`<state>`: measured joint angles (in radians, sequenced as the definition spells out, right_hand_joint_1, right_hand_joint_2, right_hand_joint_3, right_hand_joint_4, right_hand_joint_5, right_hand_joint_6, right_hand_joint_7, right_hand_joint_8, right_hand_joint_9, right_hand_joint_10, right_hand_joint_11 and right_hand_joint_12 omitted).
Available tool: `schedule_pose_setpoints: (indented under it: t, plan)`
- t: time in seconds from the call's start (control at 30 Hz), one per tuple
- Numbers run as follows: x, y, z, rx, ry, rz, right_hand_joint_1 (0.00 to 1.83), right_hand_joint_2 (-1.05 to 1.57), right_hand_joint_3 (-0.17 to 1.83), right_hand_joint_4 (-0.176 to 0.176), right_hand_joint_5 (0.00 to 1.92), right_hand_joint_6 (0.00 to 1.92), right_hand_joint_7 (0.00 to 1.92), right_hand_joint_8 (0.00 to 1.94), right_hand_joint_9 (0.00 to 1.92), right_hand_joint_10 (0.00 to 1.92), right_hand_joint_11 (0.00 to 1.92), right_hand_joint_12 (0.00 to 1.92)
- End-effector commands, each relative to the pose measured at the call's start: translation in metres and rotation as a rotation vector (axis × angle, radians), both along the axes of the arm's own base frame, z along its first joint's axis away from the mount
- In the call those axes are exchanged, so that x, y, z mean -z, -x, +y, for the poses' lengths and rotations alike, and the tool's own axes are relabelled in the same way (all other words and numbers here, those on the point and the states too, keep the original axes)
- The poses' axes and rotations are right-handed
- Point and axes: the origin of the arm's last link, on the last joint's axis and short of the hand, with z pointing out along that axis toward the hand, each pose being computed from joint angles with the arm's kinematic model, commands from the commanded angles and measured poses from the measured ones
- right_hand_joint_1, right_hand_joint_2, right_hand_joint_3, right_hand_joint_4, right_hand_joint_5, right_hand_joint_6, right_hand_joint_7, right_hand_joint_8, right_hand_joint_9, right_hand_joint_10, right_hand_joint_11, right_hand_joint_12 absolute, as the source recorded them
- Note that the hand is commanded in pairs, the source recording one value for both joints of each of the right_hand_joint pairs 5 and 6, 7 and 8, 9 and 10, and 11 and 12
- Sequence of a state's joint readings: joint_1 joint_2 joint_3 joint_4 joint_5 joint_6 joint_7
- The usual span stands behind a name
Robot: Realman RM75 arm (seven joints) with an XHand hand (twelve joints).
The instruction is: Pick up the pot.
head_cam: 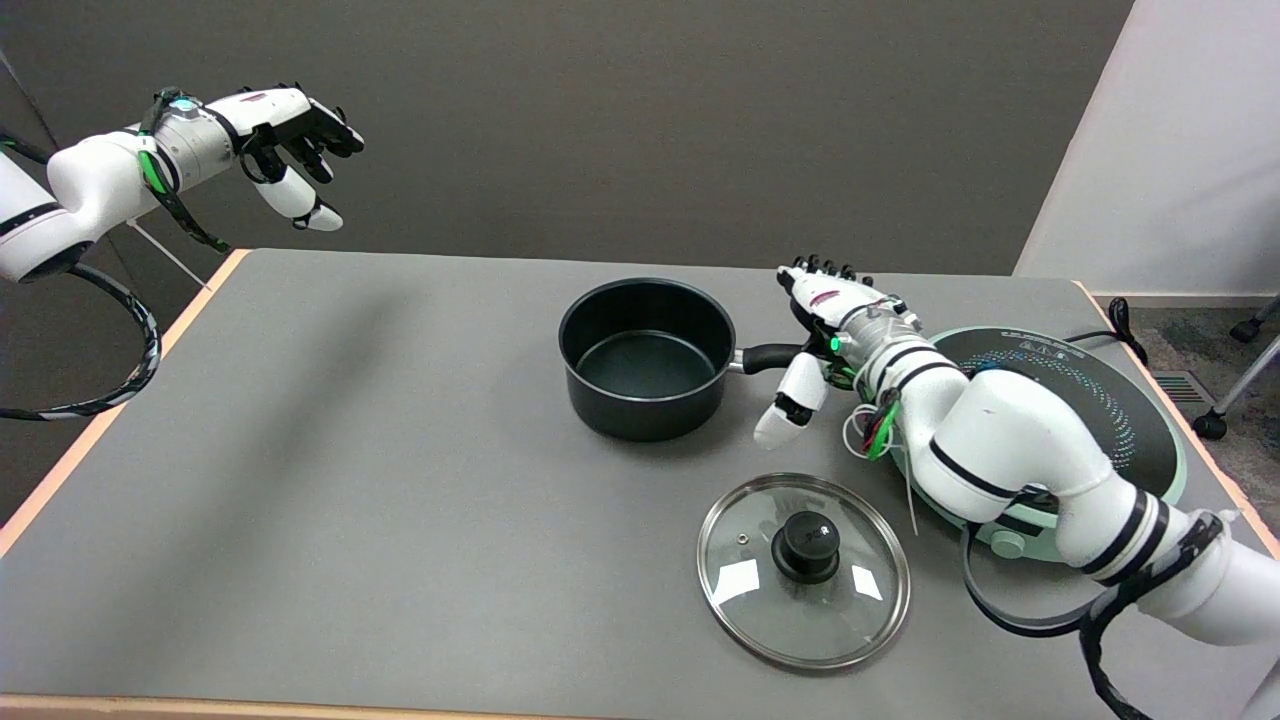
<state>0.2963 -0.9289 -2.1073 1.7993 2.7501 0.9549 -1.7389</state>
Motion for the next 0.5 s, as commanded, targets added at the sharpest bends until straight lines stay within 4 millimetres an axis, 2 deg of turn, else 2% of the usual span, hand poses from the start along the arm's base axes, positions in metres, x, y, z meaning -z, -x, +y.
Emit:
schedule_pose_setpoints:
  t: [0.03,0.17,0.33,0.5]
  plan:
    - [0.010,-0.003,-0.011,-0.003,-0.006,-0.007,1.26,-0.63,0.93,-0.119,0.02,0.02,0.02,0.02,0.02,0.02,0.02,0.02]
    - [0.004,-0.007,-0.016,-0.035,-0.041,0.001,1.26,-0.63,0.94,-0.119,0.02,0.02,0.02,0.02,0.02,0.02,0.02,0.02]
    - [-0.010,0.000,-0.020,-0.049,-0.097,0.030,1.26,-0.64,0.95,-0.111,0.02,0.02,0.02,0.02,0.02,0.02,0.02,0.02]
    - [-0.025,0.006,-0.020,-0.037,-0.075,0.037,1.25,-0.66,0.98,-0.100,0.02,0.02,0.02,0.02,0.02,0.02,0.02,0.02]
